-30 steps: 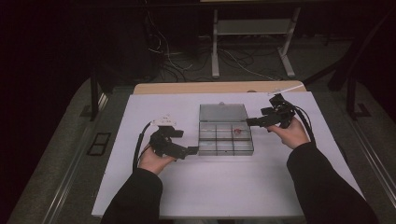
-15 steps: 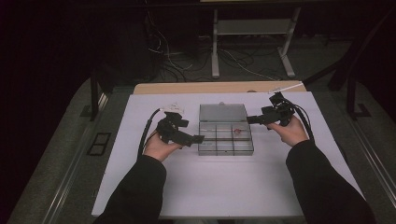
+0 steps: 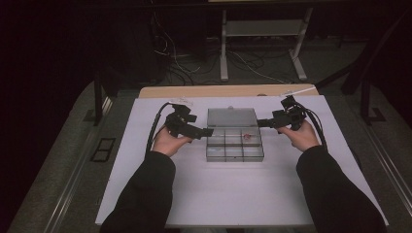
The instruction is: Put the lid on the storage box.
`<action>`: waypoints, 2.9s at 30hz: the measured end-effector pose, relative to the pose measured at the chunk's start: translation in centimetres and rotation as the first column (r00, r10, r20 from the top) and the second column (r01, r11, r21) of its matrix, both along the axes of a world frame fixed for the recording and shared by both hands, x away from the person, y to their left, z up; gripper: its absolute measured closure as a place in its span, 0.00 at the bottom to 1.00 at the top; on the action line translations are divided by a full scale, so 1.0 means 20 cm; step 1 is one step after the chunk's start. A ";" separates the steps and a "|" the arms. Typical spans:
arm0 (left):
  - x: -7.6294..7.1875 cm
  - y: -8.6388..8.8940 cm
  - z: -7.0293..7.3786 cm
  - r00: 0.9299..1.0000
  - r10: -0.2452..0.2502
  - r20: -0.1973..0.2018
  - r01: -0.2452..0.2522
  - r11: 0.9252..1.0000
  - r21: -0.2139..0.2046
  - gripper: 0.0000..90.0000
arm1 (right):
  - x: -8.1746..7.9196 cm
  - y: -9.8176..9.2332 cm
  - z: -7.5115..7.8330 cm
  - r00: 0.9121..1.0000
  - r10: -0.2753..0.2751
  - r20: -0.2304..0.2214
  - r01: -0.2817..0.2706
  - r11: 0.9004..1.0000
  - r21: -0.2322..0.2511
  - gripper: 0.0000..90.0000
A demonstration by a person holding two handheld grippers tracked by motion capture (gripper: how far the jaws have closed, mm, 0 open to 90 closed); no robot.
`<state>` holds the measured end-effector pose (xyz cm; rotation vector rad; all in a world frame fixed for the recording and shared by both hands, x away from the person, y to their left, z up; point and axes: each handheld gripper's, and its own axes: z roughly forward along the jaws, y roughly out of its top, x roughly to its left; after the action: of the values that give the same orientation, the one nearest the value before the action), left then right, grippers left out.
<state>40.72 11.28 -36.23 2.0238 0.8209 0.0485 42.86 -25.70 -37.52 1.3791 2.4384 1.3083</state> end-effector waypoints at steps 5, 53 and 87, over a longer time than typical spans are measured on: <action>0.04 0.00 -0.01 1.000 0.029 0.005 -0.029 0.999 -0.017 0.00 | 0.02 0.01 -0.03 1.000 -0.011 -0.003 0.011 1.000 0.008 0.01; 0.36 -0.05 -0.37 0.928 0.275 -0.251 -0.322 0.931 -0.170 0.04 | 0.12 0.05 -0.22 0.992 -0.126 -0.025 0.127 0.991 0.047 0.07; 0.37 -0.05 -0.50 0.893 0.250 -0.373 -0.348 0.911 -0.222 0.54 | 0.15 0.08 -0.30 0.978 -0.202 -0.055 0.203 0.979 0.022 0.56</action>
<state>48.05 10.18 -46.16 1.6372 1.2819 -0.2356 45.96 -24.04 -43.46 1.6388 2.2461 1.2777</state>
